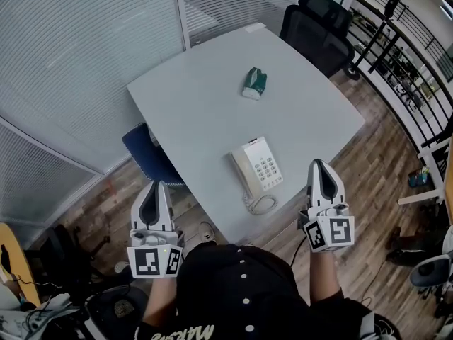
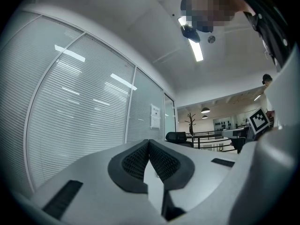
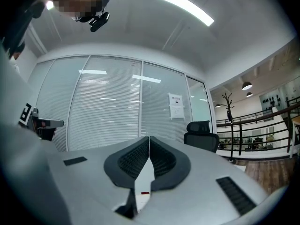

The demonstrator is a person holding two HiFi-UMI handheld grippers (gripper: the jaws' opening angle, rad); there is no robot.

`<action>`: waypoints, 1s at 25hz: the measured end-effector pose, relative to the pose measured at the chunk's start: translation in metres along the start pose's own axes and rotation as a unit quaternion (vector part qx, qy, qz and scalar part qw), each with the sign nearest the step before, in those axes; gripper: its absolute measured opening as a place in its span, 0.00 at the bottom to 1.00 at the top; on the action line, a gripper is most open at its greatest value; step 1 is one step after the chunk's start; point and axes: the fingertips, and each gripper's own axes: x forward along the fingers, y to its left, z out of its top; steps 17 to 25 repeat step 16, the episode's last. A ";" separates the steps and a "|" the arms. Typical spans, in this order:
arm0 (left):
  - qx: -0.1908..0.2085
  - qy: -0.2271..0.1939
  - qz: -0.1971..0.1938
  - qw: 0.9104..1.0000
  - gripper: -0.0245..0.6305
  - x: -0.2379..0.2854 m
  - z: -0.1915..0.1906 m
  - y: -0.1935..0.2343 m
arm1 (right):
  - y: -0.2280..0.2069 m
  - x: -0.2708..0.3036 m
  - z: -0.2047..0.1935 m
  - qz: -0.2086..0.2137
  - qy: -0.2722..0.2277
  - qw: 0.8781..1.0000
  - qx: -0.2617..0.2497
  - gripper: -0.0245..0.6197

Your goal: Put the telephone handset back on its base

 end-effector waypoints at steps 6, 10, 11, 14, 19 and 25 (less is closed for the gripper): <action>-0.001 0.002 -0.003 1.000 0.06 0.000 -0.001 0.001 | 0.006 0.002 -0.002 0.003 0.003 1.000 -0.005 0.09; -0.002 0.003 -0.003 1.000 0.06 0.000 -0.002 0.000 | 0.007 0.001 -0.002 0.005 0.004 1.000 -0.006 0.09; -0.002 0.003 -0.003 1.000 0.06 0.000 -0.002 0.000 | 0.007 0.001 -0.003 0.005 0.004 1.000 -0.007 0.09; -0.004 0.003 -0.004 1.000 0.06 0.000 -0.004 0.000 | 0.008 0.001 -0.003 0.004 0.003 1.000 -0.009 0.09; -0.004 0.004 -0.006 1.000 0.06 0.000 -0.005 -0.001 | 0.009 0.001 -0.004 0.005 0.004 1.000 -0.010 0.09; -0.004 0.004 -0.006 1.000 0.06 0.000 -0.005 -0.001 | 0.009 0.001 -0.004 0.005 0.004 1.000 -0.010 0.09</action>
